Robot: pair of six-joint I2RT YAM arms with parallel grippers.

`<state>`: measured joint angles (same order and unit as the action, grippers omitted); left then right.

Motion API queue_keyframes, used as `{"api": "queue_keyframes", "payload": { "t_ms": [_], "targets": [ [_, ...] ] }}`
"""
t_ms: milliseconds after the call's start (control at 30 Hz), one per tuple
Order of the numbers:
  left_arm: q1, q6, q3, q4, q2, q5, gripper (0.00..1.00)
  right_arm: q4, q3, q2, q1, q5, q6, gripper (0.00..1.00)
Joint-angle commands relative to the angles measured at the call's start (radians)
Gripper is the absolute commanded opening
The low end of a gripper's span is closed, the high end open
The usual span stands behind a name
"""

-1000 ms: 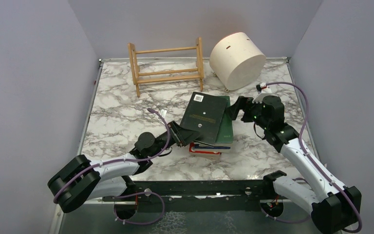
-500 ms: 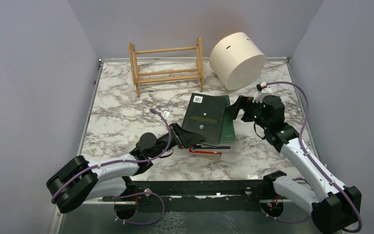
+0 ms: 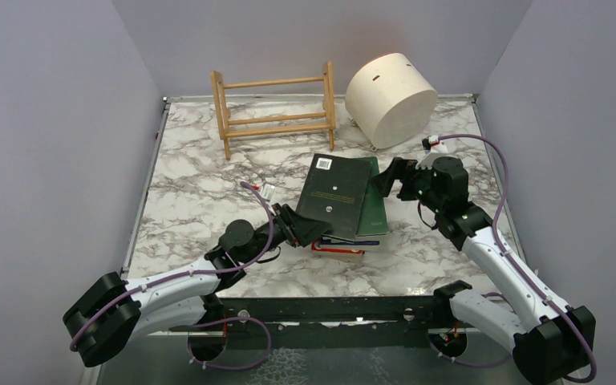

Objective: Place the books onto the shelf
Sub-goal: Adjust the book at the center of the board.

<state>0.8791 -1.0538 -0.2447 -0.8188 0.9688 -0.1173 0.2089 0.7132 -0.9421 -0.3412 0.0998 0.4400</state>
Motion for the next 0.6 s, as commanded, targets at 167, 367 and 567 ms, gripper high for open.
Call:
{"api": "queue_keyframes", "payload": {
  "t_ms": [167,367,567],
  "targets": [
    [-0.020,0.022,-0.029,0.020,-0.027,-0.012,0.73,-0.011,0.029,0.013,-0.005,-0.020,-0.007,1.00],
    [-0.022,0.017,-0.031,0.020,-0.059,-0.025,0.75,-0.011,0.028,0.011,-0.005,-0.020,-0.007,1.00],
    [-0.033,0.009,-0.018,0.024,-0.083,-0.030,0.75,-0.011,0.029,0.014,-0.005,-0.020,-0.008,1.00]
  ]
}}
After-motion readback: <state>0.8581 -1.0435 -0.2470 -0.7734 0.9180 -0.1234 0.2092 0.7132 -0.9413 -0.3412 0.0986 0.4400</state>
